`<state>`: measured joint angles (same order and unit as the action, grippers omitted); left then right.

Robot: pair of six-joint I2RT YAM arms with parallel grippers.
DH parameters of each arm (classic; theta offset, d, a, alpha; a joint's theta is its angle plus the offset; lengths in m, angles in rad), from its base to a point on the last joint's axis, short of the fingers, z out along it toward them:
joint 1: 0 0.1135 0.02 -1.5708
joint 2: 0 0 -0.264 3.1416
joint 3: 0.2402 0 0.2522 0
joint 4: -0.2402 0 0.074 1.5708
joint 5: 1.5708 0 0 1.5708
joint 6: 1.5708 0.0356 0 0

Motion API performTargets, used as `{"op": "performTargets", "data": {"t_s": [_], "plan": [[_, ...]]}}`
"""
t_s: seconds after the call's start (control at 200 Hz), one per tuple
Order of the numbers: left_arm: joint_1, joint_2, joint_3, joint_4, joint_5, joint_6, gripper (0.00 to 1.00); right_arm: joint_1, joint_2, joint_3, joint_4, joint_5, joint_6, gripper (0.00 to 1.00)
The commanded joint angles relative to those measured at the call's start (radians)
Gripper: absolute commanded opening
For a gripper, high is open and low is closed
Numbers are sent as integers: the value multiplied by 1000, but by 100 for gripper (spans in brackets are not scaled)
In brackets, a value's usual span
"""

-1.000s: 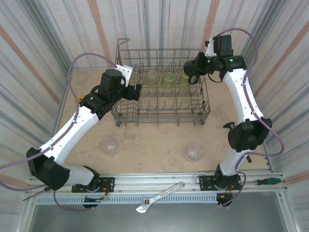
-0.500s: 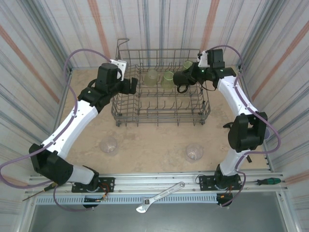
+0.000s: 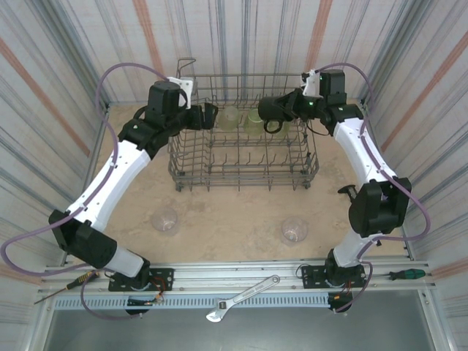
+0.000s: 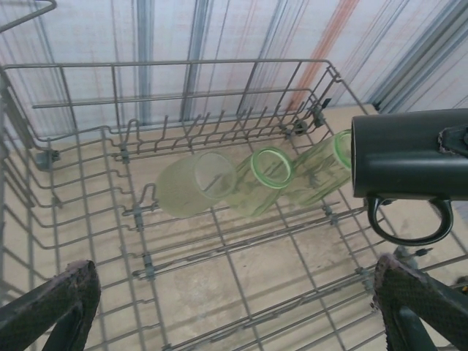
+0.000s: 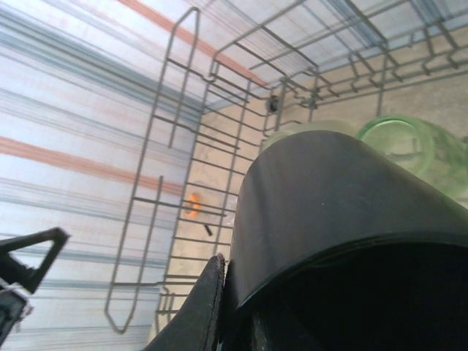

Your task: Load the cups into the dish rack

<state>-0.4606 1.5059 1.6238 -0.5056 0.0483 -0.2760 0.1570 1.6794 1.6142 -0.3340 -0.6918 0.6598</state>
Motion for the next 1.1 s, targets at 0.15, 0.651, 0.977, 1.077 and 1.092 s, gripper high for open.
{"op": "performTargets", "data": {"t_s": [0.15,0.651,0.977,1.077,1.092], "plan": [[19,71,71,-18,125,-132,99,-2,-56,-85,340,-174,166,0],[173,175,-51,392,566,-506,99,7,4,-227,903,-350,501,0],[180,259,-52,654,760,-686,99,10,67,-217,1117,-394,679,0],[181,281,-56,728,815,-730,99,12,88,-200,1137,-416,702,0],[181,282,-56,738,822,-734,99,13,90,-199,1143,-419,708,0]]}}
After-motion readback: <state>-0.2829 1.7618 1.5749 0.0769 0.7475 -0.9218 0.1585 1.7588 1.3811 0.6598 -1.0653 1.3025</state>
